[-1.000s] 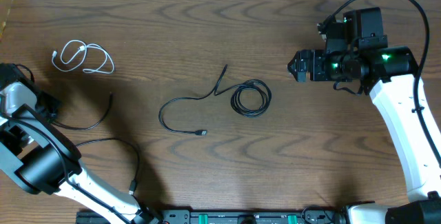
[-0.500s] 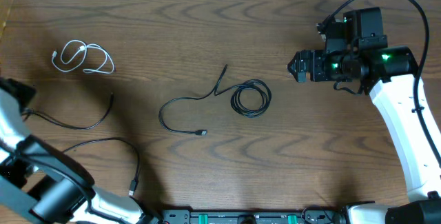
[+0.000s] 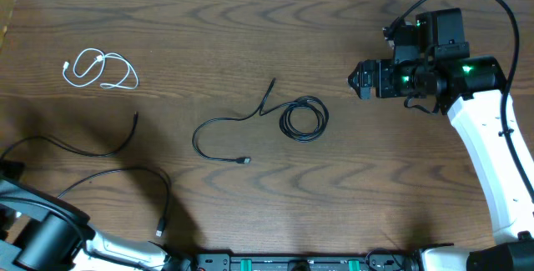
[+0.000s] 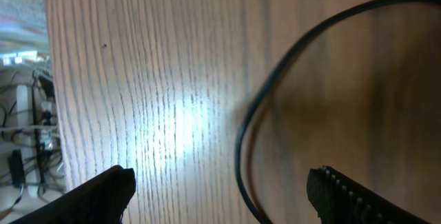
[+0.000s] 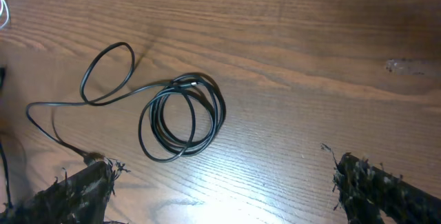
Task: Untangle cables
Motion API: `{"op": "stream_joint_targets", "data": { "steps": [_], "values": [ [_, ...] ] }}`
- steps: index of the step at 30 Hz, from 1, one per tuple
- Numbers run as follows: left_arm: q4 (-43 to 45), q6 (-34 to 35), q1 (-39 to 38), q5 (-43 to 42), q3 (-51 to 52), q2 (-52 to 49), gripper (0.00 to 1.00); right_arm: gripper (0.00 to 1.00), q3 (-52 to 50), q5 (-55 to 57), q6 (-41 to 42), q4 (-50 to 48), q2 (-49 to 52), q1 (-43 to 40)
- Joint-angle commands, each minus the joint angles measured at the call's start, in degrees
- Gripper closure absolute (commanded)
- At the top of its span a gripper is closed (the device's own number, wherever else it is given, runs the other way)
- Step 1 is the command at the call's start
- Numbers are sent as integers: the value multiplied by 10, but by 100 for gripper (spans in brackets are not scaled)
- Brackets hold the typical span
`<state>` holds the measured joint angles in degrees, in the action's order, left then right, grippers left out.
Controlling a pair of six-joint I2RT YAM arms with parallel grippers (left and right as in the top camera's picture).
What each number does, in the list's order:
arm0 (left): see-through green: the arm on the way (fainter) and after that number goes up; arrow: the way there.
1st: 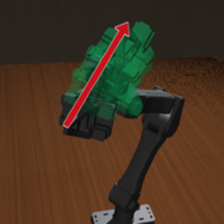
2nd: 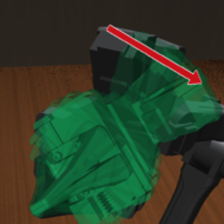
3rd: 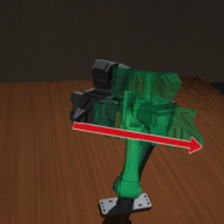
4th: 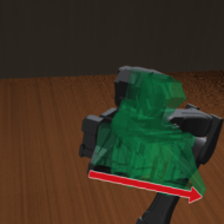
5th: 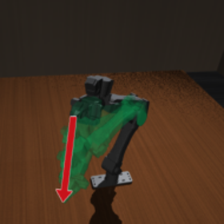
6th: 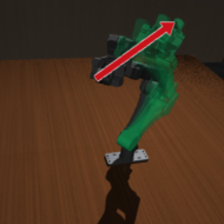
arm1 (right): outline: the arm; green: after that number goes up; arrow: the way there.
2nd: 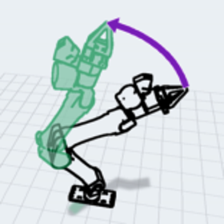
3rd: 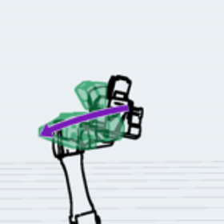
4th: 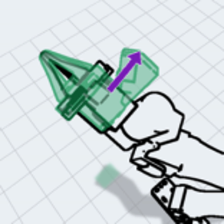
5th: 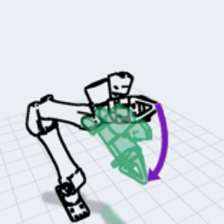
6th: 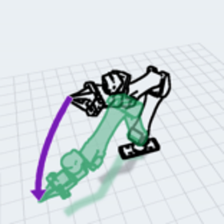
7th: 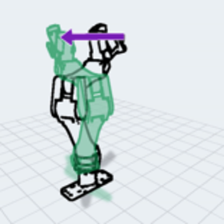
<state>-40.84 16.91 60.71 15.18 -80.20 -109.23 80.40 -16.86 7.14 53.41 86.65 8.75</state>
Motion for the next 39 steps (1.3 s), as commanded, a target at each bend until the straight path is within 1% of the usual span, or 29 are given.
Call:
{"op": "stream_joint_targets", "data": {
  "steps": [1, 4, 7, 8, 9, 12, 13, 15, 16, 17, 19, 26, 32, 36, 37, 38, 39],
  "values": [
    [-3, 8, 14, 2, 6, -48, 16, 1, 0, 2, -8, 2, 4, 8],
    [0, 23, 24, 0, 6, -92, 19, 1, 0, 2, -8, 2, 4, 8],
    [13, 25, 27, -14, 6, -117, 20, 1, 0, 2, -8, 6, 4, 8],
    [19, 24, 27, -23, 6, -124, 21, 1, 0, 2, -8, 6, 4, 8],
    [26, 24, 27, -35, 6, -131, 25, 1, 0, 2, -8, 6, 4, 8],
    [41, 23, 27, -63, 6, -143, 46, 1, 0, 2, -8, 6, 4, 8],
    [45, 23, 27, -71, 6, -144, 56, 1, 0, 2, -7, 6, 4, 8],
    [54, 23, 27, -86, 6, -144, 73, 1, 0, 2, -5, 7, 4, 8],
    [59, 23, 27, -99, 6, -144, 80, 1, 0, 2, -3, 6, 4, 8],
    [63, 23, 27, -110, 6, -144, 86, 1, 0, 2, -3, 6, 4, 8],
    [72, 23, 27, -133, 6, -144, 92, 1, 0, 2, -3, 3, 4, 8],
    [93, 23, 27, -230, 2, -143, 92, 1, 0, 2, -3, 6, 4, 8],
    [96, 22, 27, -238, -6, -134, 93, 1, 0, 2, -3, 11, 4, 8],
    [108, 23, 27, -238, -9, -106, 92, 1, 0, 2, -3, 10, 4, 8],
    [110, 23, 27, -238, -9, -101, 90, 1, 0, 2, -3, 10, 4, 8],
    [110, 23, 27, -238, -9, -95, 78, 1, 0, 2, -3, 11, 4, 8],
    [111, 23, 27, -238, -9, -90, 61, 1, 0, 2, -2, 10, 4, 8]
  ]
}}
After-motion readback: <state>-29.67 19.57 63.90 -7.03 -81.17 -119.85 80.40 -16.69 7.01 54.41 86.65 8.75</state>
